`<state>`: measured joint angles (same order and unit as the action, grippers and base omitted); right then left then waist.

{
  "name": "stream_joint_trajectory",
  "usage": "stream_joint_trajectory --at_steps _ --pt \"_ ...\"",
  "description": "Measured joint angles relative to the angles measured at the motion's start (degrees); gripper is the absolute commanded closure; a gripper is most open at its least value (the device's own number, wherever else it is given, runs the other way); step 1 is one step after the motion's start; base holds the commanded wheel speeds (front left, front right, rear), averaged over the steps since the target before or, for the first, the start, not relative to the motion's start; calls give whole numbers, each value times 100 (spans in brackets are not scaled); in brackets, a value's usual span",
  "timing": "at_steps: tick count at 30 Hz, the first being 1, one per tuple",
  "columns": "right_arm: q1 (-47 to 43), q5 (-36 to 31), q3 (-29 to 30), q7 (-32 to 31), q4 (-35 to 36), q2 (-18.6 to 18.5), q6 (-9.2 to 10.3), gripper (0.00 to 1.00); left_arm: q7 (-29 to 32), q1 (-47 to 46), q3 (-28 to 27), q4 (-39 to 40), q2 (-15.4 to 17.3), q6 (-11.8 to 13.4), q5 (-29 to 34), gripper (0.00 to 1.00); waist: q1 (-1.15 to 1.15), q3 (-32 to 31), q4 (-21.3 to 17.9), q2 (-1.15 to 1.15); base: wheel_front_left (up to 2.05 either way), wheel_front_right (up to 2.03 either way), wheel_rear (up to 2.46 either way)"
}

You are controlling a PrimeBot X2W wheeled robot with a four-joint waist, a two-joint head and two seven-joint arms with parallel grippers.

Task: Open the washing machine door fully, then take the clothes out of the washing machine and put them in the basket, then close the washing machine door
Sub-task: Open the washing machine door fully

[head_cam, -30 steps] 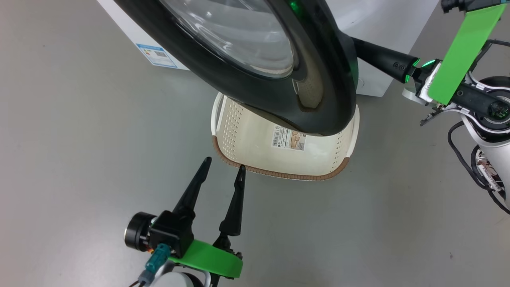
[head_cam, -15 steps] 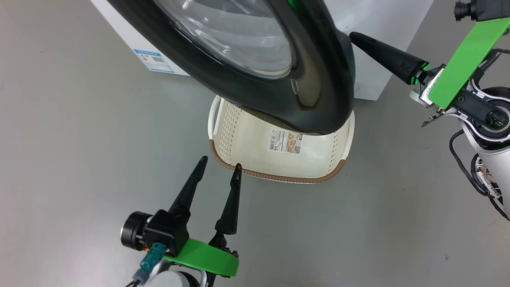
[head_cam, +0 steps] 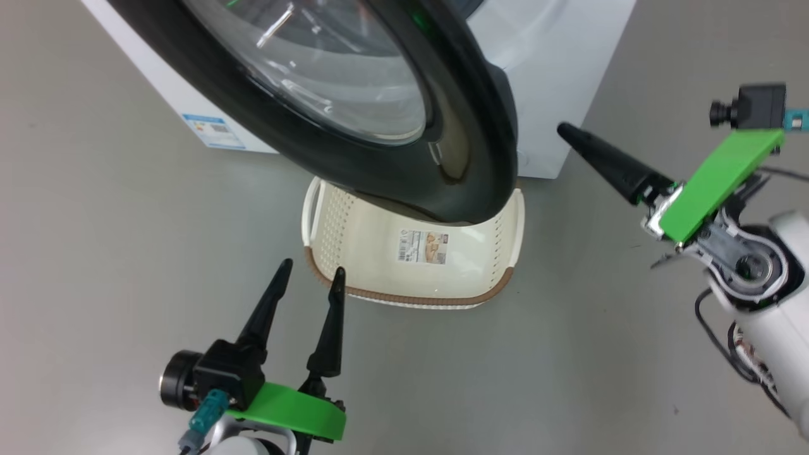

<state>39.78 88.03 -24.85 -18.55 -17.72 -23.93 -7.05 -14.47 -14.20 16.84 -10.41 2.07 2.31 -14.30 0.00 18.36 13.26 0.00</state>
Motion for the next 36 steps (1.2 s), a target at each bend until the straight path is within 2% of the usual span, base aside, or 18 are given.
stream_joint_trajectory --at_steps 3,13,27,30,35,36 --pt "-389 -14 -48 301 -44 2 0 0 0 63 -174 -58 1 -83 47 0 0 -104 -152 0 0 0 0" --pt "-1369 -71 -274 1054 -92 -49 -1 0 0 277 -519 -133 2 -143 192 0 0 -318 -534 0 0 0 0" --pt "-2140 -444 -772 2463 -409 -256 -1 0 0 620 -911 -183 4 -243 326 0 0 -554 -967 0 0 0 0" --pt "-2204 -781 -1012 2874 -468 -359 -1 0 0 637 -961 -194 5 -271 326 0 0 -588 -997 0 0 0 0" --pt "-2221 -1246 -1391 3181 -593 -433 -1 0 0 639 -1014 -197 8 -285 325 0 0 -600 -1026 0 0 0 0" --pt "-2221 -1566 -1529 3233 -771 -469 -1 0 0 640 -1018 -198 8 -285 325 0 0 -603 -1031 0 0 0 0"
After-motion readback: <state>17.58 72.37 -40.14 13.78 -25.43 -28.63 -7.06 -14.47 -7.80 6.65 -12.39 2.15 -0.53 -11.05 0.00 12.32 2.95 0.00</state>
